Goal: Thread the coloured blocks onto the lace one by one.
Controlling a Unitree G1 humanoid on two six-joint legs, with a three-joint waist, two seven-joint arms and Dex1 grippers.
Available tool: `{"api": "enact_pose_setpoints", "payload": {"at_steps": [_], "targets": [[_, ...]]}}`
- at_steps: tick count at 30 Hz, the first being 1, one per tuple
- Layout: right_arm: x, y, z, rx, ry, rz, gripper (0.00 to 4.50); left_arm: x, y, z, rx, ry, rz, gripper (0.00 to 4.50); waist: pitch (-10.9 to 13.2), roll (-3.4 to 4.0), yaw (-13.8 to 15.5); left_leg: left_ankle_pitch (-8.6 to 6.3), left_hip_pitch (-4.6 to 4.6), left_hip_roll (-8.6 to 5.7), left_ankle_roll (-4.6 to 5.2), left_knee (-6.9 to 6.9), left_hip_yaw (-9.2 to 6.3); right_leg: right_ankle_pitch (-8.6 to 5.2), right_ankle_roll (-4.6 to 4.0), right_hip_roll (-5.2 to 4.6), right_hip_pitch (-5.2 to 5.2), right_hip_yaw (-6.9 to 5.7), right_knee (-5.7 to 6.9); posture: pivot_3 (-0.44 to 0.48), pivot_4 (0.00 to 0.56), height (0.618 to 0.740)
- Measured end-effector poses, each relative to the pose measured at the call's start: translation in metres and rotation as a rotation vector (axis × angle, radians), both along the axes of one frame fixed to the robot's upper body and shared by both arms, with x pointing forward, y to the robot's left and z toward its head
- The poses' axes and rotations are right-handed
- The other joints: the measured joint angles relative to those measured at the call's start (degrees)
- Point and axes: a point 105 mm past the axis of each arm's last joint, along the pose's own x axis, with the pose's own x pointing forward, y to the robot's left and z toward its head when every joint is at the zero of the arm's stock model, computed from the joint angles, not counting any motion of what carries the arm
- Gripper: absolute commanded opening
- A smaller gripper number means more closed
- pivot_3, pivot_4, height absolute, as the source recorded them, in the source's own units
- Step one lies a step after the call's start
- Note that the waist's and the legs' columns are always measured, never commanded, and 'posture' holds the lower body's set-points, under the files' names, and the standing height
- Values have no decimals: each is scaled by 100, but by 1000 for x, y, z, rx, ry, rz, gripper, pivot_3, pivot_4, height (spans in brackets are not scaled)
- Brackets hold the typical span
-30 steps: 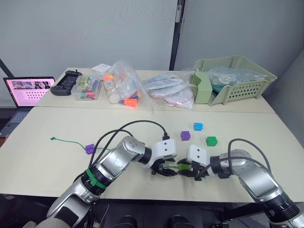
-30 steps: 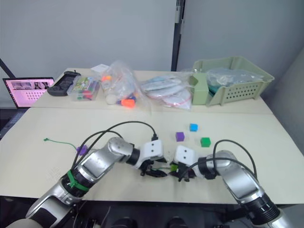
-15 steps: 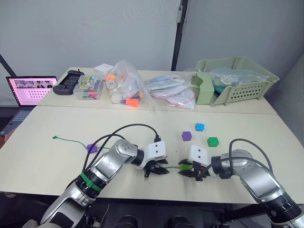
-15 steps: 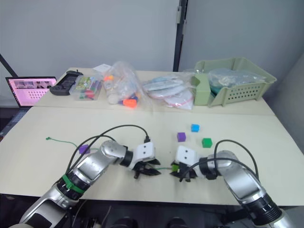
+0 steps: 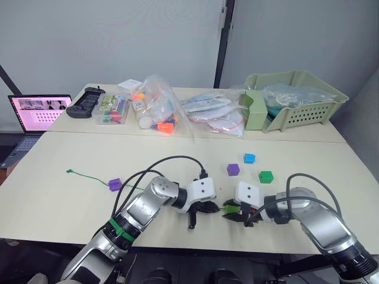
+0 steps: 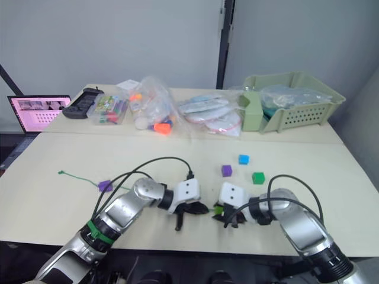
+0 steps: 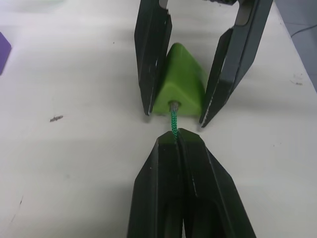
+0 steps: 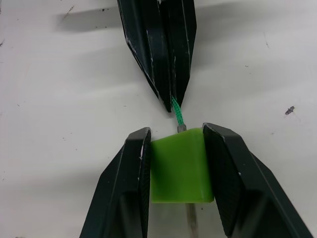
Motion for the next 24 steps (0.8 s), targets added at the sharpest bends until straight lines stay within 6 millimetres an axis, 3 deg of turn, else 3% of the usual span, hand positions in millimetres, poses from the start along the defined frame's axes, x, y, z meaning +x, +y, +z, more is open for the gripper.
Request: {"api": "enact_pose_setpoints", "payload": {"at_steps": [12,13,16,18,24], "targets": [[0,1,0,-2,-2,2,1196,-5,-9,-2,9,-6,-23,19,0,0,-10,0,1,0,0,0,0,0,0,0,1,0,0,0,150,740],[0,1,0,-3,-2,2,1196,-4,-9,-3,10,-6,-17,590,0,0,-10,0,1,0,0,0,0,0,0,0,1,0,0,0,150,740],[0,1,0,-3,-2,3,1196,-1,-8,-1,6,-9,0,1499,0,0,-13,0,1,1,0,0,-1,0,0,1,1,0,0,0,150,740],[0,1,0,-2,-3,2,2188,1,-5,1,7,-10,14,2161,0,0,-13,0,2,1,0,0,-1,0,0,1,2,0,0,0,150,740],[0,-1,-3,21,15,-35,4189,2,3,4,20,-21,14,4126,0,0,-11,0,-1,1,0,0,-1,0,0,0,-1,-1,-1,0,150,740]]}}
